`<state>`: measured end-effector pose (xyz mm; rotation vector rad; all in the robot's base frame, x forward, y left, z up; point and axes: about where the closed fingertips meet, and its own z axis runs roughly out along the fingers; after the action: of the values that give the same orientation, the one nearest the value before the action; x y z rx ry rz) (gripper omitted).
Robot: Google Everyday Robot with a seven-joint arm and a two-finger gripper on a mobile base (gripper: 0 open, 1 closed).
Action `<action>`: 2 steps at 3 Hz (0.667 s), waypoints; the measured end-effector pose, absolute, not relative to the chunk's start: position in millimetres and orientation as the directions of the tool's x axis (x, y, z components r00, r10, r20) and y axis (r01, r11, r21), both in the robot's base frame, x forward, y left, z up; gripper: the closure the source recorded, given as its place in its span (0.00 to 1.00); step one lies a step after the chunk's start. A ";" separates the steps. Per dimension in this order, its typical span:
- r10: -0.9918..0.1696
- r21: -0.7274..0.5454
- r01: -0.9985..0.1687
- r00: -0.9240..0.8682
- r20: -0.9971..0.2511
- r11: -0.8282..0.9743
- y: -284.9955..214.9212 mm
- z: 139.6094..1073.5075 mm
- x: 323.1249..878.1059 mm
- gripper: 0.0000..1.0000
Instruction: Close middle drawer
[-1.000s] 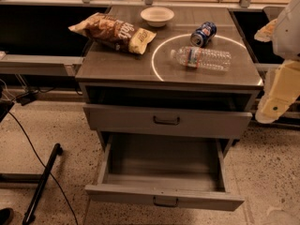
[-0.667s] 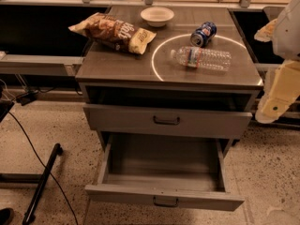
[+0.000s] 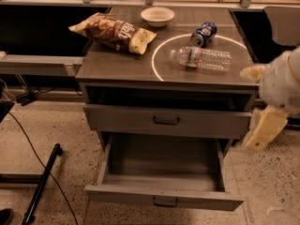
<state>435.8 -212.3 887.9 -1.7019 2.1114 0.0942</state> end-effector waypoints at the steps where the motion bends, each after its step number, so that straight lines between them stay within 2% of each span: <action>1: -0.881 -0.294 -0.928 -0.068 -0.468 0.228 -220.7 843.2 435.0 0.00; 2: -0.897 -0.325 -0.926 -0.031 -0.441 0.192 -221.1 849.5 438.2 0.00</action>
Offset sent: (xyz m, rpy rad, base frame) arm -0.0042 -0.0040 -0.0375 0.0805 -0.0568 0.0271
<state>438.2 -221.1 849.5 -1.6987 1.9190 0.0687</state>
